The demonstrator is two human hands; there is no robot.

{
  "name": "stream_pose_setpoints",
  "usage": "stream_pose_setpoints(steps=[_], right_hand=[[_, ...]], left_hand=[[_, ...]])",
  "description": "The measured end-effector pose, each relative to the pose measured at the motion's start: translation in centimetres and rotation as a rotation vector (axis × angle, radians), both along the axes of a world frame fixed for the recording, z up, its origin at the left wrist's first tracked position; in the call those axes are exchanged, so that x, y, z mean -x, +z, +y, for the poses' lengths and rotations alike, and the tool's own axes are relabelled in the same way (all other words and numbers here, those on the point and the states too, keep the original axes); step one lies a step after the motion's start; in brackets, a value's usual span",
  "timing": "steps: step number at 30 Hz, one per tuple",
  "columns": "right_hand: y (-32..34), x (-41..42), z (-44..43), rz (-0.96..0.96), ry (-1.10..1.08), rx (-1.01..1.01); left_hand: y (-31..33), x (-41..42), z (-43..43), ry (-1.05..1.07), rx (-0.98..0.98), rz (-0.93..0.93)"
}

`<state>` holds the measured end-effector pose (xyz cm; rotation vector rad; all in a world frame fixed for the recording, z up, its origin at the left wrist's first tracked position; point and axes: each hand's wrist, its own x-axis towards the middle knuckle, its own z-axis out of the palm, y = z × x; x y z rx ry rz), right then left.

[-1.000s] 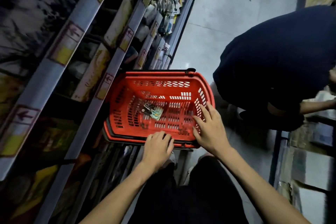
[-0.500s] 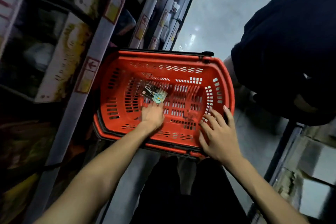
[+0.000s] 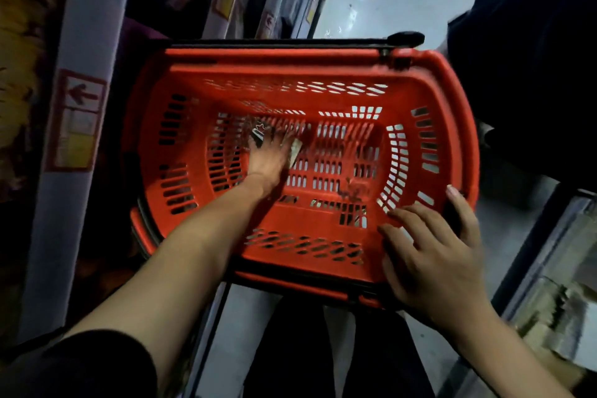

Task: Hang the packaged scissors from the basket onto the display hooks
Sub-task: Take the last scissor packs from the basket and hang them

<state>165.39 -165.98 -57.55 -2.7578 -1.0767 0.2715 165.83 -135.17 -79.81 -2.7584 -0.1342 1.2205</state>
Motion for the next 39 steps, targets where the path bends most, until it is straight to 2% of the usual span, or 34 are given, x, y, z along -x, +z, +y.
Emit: stream_pose_setpoints(steps=[6, 10, 20, 22, 25, 28, 32, 36, 39], right_hand=[[-0.1, 0.3, 0.1, 0.002, -0.006, -0.007], [0.0, 0.3, 0.0, 0.007, -0.012, -0.006], [-0.1, 0.5, -0.2, -0.022, -0.011, -0.001], [0.0, 0.4, -0.2, -0.032, -0.021, -0.001], [0.1, 0.4, 0.0, -0.027, -0.031, -0.01], [0.3, 0.6, 0.0, -0.006, -0.043, -0.004], [1.4, 0.7, 0.5, 0.02, -0.052, 0.029], [2.2, 1.2, 0.7, 0.104, -0.079, 0.091], [2.9, 1.9, 0.8, 0.156, -0.17, 0.028]], left_hand=[[-2.8, 0.6, 0.9, -0.117, 0.009, -0.178], [-2.9, 0.3, 1.0, -0.206, 0.014, -0.227], [2.8, 0.2, 2.1, -0.102, 0.161, -0.335], [4.6, 0.5, 1.8, 0.065, 0.18, -0.38], [7.5, 1.2, 0.4, 0.637, 0.279, -0.514], [11.4, 1.7, -1.2, 1.172, 0.461, -0.637], [17.5, 2.4, -3.1, 1.643, 0.75, -0.702], [23.1, 4.7, -4.6, 2.033, 0.959, -0.645], [27.0, 6.2, -5.0, 2.285, 1.202, -0.504]])
